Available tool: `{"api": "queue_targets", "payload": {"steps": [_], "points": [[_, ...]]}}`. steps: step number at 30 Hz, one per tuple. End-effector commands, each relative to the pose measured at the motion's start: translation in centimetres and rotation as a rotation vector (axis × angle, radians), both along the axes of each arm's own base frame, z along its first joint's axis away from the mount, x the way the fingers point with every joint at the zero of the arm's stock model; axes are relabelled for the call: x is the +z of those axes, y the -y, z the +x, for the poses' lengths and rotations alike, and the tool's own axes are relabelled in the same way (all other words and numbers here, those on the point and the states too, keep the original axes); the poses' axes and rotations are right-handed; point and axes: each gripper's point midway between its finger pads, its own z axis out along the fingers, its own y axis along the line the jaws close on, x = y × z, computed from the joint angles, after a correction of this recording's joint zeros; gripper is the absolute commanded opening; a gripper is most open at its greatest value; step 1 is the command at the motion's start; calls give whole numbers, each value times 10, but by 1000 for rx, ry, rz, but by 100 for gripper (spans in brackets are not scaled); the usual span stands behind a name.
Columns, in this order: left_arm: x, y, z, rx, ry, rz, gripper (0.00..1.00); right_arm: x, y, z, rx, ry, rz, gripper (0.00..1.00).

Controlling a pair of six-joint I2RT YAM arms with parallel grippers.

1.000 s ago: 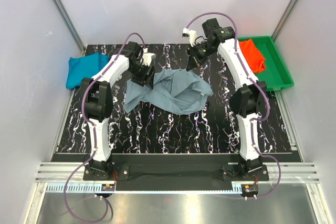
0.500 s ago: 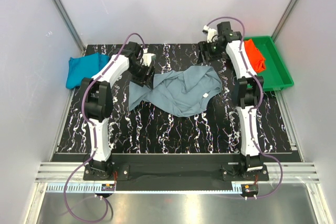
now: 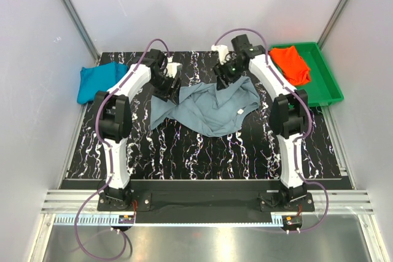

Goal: Fold and stack the t-shirts
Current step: Flatten the tshirt out

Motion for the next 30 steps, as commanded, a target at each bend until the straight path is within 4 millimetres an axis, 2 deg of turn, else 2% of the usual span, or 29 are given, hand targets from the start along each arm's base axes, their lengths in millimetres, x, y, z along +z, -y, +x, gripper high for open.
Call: {"api": "queue_targets", "payload": {"steps": [1,5,6,7,17,21,22,24,25,27,28,29,30], "points": [[33,1,6,-2,91,-13,72,1,-14,5,62,124,-87,64],[35,0,4,-4,95,-10,72,-27,-21,20,53,173,-200,68],[36,0,5,-5,100,-9,72,-26,-22,27,41,198,-228,68],[36,-1,4,-3,99,-8,72,-39,-22,29,36,182,-249,68],[35,-2,1,0,96,-4,72,-68,-16,56,-16,294,-412,66],[33,-1,2,-1,90,-7,72,-73,-9,58,-39,300,-450,50],[34,-1,2,-1,92,-8,72,-72,-8,59,-47,302,-449,38],[33,-1,2,1,86,-10,72,-67,-7,60,-59,309,-447,22],[33,0,3,1,88,-12,73,-63,-8,61,-65,315,-441,8],[32,0,4,1,87,-14,73,-56,-9,63,-77,328,-433,2],[32,1,4,-1,88,-16,73,-55,-9,62,-79,326,-432,3],[32,1,5,2,85,-17,72,-54,-9,61,-81,323,-431,7],[31,1,5,1,83,-18,73,-50,-11,62,-89,319,-414,15]]}}
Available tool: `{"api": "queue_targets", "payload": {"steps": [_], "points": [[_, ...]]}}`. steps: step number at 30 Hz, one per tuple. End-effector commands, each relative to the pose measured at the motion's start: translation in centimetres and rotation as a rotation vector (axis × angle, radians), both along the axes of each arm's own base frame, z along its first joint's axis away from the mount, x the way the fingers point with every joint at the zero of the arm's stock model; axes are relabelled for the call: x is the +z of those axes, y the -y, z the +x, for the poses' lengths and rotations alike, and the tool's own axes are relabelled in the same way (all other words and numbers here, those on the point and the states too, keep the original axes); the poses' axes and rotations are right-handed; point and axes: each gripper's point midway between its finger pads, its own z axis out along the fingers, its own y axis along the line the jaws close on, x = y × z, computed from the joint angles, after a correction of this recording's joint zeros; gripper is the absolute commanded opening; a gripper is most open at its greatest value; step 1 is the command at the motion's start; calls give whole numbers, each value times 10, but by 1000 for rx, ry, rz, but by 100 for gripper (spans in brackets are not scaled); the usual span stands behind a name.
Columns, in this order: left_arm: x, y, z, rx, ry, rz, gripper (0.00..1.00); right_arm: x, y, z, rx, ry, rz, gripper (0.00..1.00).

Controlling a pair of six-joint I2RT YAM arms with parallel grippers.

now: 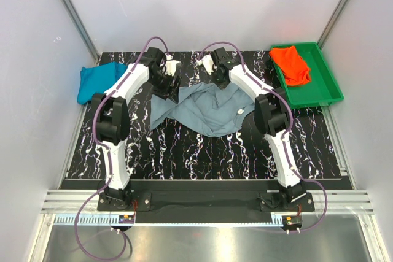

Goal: Fold and stack the t-shirts
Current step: Flatten the tshirt out

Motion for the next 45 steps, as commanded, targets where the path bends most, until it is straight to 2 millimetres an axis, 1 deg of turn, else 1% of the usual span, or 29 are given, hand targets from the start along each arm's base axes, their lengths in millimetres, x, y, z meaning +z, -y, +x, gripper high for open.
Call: {"api": "queue_targets", "payload": {"steps": [1,2,3,5,6,7,9,10,15,17,18,19,21,23,25,26,28,29,31,32,33,35,36,37,38,39,40,43,45], "points": [[16,3,7,-1,54,-16,72,30,-10,4,-12,55,40,25],[17,3,7,-2,55,-18,73,31,-13,2,-12,47,52,43],[17,3,7,-1,53,-18,72,33,-18,-1,-13,32,87,50],[17,3,6,-1,52,-20,73,32,-21,-6,-14,5,102,60],[17,4,6,-3,52,-20,72,33,-21,-7,-23,-3,106,60],[17,3,6,-1,52,-20,73,27,-26,-10,-8,-27,119,61],[18,3,5,-1,54,-19,72,25,-28,-9,-11,-32,122,61],[17,3,4,-2,54,-19,72,20,-27,-9,-11,-40,118,61],[19,1,4,-1,60,-10,72,27,-40,-10,-2,-56,184,60],[19,0,3,-1,60,-8,72,27,-41,-9,-5,-54,187,60],[19,0,3,-2,61,-8,72,24,-40,-9,-11,-53,167,60],[17,0,3,1,55,-7,72,15,-38,-8,-17,-65,151,60],[17,0,4,1,56,-8,73,9,-35,-9,-24,-79,130,60],[15,-2,5,4,59,5,72,-4,-34,-11,-27,-100,110,60],[5,-7,7,14,59,41,73,-14,-33,-11,-31,-104,87,60],[-3,-16,11,32,66,98,73,-17,-32,-10,-33,-103,78,59],[-19,-25,14,49,50,158,72,-21,-29,-9,-37,-96,53,56],[-24,-31,16,53,49,194,72,-22,-27,-8,-42,-93,43,53],[-32,-34,20,58,39,215,70,-19,-26,-7,-43,-85,40,48],[-34,-35,22,62,41,226,69,-18,-24,-7,-46,-81,33,45],[-34,-35,24,64,43,228,68,-18,-23,-6,-45,-73,28,38],[-38,-36,25,62,39,234,65,-12,-20,-4,-51,-54,17,30],[-38,-36,27,64,42,234,63,-8,-19,-2,-54,-42,15,24],[-42,-35,26,61,33,235,55,-6,-19,-2,-54,-37,14,19],[-42,-35,27,63,33,232,50,-5,-17,-2,-58,-34,8,16],[-43,-35,27,63,29,229,44,2,-17,-2,-59,-23,11,13],[-43,-34,28,65,31,227,26,6,-17,-1,-62,-16,15,13],[-38,-32,30,70,41,217,0,27,-16,1,-66,18,25,15],[-32,-32,34,79,54,210,0,42,-16,1,-64,39,34,15]]}}
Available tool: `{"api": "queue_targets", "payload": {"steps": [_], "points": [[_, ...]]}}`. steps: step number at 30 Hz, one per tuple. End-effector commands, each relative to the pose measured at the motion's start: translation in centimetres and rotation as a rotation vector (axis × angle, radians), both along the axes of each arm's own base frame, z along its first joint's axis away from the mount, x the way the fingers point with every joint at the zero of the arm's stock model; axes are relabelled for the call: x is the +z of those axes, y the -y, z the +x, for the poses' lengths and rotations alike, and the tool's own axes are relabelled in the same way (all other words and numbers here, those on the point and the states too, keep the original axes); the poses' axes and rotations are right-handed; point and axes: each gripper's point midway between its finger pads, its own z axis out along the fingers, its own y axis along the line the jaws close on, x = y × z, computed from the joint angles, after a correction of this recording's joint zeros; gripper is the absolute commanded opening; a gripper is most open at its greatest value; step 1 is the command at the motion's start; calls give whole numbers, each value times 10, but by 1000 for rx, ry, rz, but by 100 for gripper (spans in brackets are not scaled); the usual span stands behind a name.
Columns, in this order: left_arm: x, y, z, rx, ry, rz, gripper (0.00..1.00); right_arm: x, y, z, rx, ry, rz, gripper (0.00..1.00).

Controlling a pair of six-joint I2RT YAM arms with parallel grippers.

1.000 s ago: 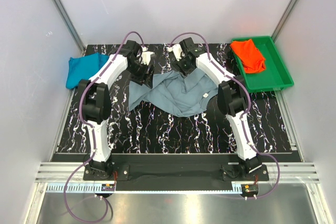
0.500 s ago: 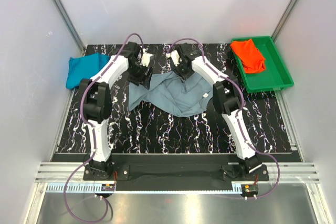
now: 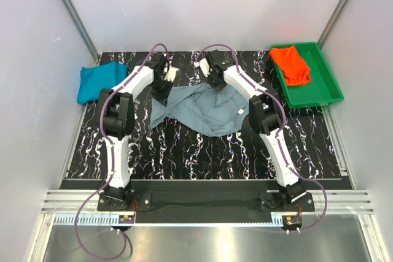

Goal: Fold and stack the t-shirts
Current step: Flatten the tshirt out

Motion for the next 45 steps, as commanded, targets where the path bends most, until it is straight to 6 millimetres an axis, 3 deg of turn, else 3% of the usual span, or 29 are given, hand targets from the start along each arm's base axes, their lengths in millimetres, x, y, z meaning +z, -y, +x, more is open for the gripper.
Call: {"api": "queue_targets", "payload": {"steps": [1,5,9,12,15,19,23,27,29,30,32,33,35,39,45], "points": [[27,3,22,12,99,-13,0,71,-1,8,-8,128,25,13],[52,0,32,28,164,-27,0,93,3,7,-18,161,25,10],[89,-4,44,39,261,-40,0,123,9,7,-34,213,28,8],[106,-5,46,44,303,-46,0,142,13,4,-44,245,34,1],[131,-3,44,55,357,-74,0,152,13,-4,-58,239,65,0],[158,-4,41,64,416,-93,0,152,14,-14,-72,215,87,0],[190,-6,40,60,489,-110,0,175,17,-10,-77,273,93,0],[218,-4,30,37,534,-139,0,199,28,-14,-87,326,69,0],[225,-1,20,13,530,-164,0,207,28,-24,-72,320,86,0],[236,0,14,3,549,-178,0,228,31,-31,-70,348,110,0],[238,-1,4,-13,545,-184,0,231,34,-43,-52,338,116,0],[247,-2,-2,-21,564,-194,0,247,37,-51,-47,360,131,0],[250,0,-12,-46,552,-214,0,250,40,-62,-28,346,136,0],[268,-3,-31,-81,576,-234,0,276,43,-82,8,377,178,0],[291,5,-45,-204,613,-334,0,265,36,-91,46,325,206,0]]}}
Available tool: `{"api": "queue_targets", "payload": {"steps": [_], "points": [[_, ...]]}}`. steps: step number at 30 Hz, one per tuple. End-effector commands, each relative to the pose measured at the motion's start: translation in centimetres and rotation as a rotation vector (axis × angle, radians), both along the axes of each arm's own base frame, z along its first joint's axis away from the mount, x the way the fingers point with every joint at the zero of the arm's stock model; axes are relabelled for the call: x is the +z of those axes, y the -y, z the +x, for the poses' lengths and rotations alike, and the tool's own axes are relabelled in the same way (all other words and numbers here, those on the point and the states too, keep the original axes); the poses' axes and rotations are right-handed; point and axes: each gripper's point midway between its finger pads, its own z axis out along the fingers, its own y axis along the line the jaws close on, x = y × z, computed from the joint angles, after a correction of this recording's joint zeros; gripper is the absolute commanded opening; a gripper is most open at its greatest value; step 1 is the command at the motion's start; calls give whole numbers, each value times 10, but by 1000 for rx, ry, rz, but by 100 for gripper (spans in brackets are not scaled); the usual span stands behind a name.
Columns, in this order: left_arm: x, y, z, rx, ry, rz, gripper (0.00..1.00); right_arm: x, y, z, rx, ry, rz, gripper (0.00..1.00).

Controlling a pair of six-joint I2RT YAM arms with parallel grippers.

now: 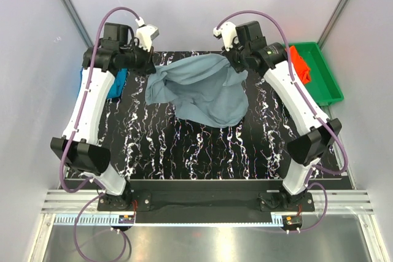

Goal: Fold and stack the t-shirts
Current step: Flatten the tshirt out

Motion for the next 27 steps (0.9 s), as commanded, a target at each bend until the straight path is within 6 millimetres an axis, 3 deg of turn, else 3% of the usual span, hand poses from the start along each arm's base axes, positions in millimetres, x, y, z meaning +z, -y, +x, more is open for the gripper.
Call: {"api": "queue_targets", "payload": {"steps": [1,2,3,4,5,7,8,9,12,13,14,15,16,17,18,19,20,22,23,24,27], "points": [[28,13,-7,-153,82,-89,0,-15,-10,-4,55,-42,5,0],[25,10,-2,-151,77,-94,9,-20,-10,-3,52,-56,1,0],[5,6,11,-139,36,-67,18,-29,-20,-2,83,-91,24,0],[0,0,20,-114,26,-48,30,-34,-23,-1,90,-111,29,0],[-29,-7,37,-81,-45,-23,45,-45,-26,0,98,-144,26,0],[-53,-28,56,28,-113,48,55,-50,-33,0,118,-169,45,0],[-80,-32,67,57,-186,69,64,-59,-38,3,126,-192,46,0],[-88,-34,63,76,-246,78,67,-58,-41,6,134,-191,56,0],[-70,-18,62,59,-189,41,68,-68,-52,12,152,-222,71,0],[-77,-1,47,1,-211,44,65,-71,-54,14,160,-227,68,0],[-66,8,34,-35,-195,37,64,-81,-56,18,162,-244,63,0],[-68,17,18,-73,-224,42,60,-81,-57,21,165,-240,62,0],[-79,31,0,-121,-265,59,60,-87,-58,22,172,-248,55,0],[-76,36,-14,-144,-260,75,60,-100,-61,25,172,-273,47,0],[-82,36,-22,-162,-263,115,60,-99,-64,28,179,-270,55,0],[-98,45,-40,-208,-300,149,60,-105,-66,29,182,-283,54,0],[-96,46,-49,-226,-285,168,58,-118,-70,33,183,-304,51,0],[-115,49,-67,-261,-317,220,50,-120,-75,41,185,-299,63,0],[-115,50,-73,-268,-311,220,49,-134,-76,47,178,-319,56,0],[-118,52,-77,-274,-316,218,49,-130,-79,54,175,-294,59,0],[-133,58,-91,-290,-362,231,52,-140,-80,69,155,-286,51,0]]}}
